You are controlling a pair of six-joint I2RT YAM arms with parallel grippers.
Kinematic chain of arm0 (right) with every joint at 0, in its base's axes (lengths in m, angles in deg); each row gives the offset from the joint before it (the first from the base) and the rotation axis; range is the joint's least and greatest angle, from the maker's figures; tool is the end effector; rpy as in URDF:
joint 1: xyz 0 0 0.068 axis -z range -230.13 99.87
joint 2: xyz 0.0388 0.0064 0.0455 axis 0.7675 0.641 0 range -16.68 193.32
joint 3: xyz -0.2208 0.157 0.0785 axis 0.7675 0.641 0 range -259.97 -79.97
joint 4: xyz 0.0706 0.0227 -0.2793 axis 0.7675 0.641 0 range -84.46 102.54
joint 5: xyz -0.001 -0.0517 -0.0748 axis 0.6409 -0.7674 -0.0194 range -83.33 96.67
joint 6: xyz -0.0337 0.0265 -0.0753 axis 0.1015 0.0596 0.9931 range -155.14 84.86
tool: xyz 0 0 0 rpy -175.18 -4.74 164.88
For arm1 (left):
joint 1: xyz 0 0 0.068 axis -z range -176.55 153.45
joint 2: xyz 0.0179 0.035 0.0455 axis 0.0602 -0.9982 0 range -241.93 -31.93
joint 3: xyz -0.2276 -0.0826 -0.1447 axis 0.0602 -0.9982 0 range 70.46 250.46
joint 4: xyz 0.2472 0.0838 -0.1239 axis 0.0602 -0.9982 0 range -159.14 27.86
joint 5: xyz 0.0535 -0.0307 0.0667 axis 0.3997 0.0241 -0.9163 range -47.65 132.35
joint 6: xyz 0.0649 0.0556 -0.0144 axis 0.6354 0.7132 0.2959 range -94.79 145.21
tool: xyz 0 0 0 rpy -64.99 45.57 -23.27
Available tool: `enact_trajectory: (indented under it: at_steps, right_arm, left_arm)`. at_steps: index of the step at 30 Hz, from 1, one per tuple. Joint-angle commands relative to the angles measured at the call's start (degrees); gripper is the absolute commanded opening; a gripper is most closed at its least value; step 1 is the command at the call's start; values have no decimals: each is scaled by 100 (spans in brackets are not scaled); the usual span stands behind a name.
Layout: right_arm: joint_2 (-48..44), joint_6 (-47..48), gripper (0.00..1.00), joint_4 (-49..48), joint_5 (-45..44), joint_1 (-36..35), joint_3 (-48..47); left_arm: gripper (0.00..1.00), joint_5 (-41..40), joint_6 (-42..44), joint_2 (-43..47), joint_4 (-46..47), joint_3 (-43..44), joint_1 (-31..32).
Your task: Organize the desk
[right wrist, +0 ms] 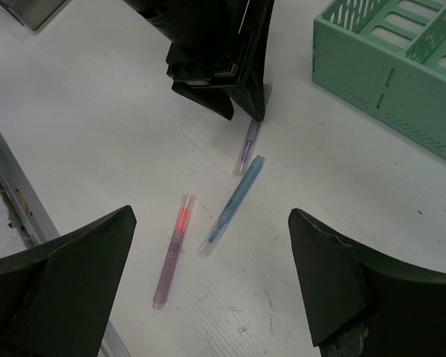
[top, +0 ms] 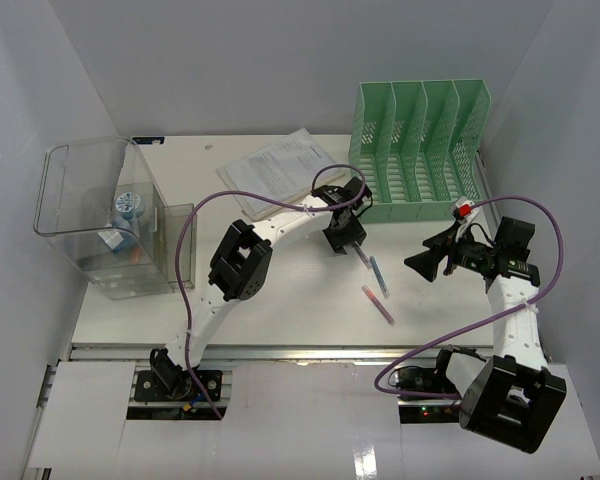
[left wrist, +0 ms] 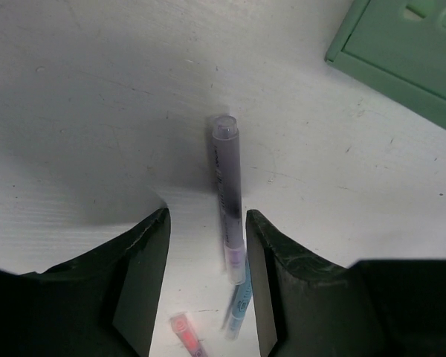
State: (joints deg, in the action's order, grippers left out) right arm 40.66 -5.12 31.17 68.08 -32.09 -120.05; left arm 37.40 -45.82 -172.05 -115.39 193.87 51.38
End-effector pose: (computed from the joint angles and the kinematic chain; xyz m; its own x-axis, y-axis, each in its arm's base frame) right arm 0.2424 -0.0083 0.2444 -0.3283 -0.1448 -0.9334 -0.7251 0.6719 0.1508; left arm 0.3809 -0.4122 0.1263 -0.8852 -0.4254 -0.1881 -0.3614 0.8836 -0.2976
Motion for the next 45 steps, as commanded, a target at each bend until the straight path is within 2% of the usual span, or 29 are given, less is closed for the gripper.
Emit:
enact_trajectory:
  at_steps: [1,5,13,19,22,26,28,31,35,40,45]
  right_arm:
    - [-75,-5,90,12,117,41,-255]
    - [-76,-5,90,6,119,41,-255]
    - [-143,-5,90,12,126,41,-264]
    - [-205,-5,90,12,151,41,-256]
    - [-206,-14,90,21,205,41,-255]
    - [-229,-14,90,37,268,41,-264]
    - [-235,-5,90,48,280,44,-255]
    - [-249,28,90,72,301,50,-263]
    - [-285,58,90,100,345,61,-253]
    - [-256,85,90,123,348,68,-257]
    - [-249,100,90,144,371,68,-264]
  left_arm:
    - [57,125,-129,269,210,-108,68]
    - [56,114,-203,129,89,14,66]
    - [40,234,239,-570,-688,407,-46]
    - [39,25,776,-626,-1092,95,-39]
    - [38,-306,1138,-301,-1112,-578,-38]
    - [26,-576,1718,313,-790,-1790,-52]
    - [18,-719,1965,527,-645,-2165,-56]
    - [1,-1020,2274,866,-633,-2686,-56]
    - [0,-1523,2450,1488,-586,-3251,-56]
    - [0,-2138,2716,2912,-611,-3945,-106]
    - [0,-3070,3039,4103,-1179,-4500,-669]
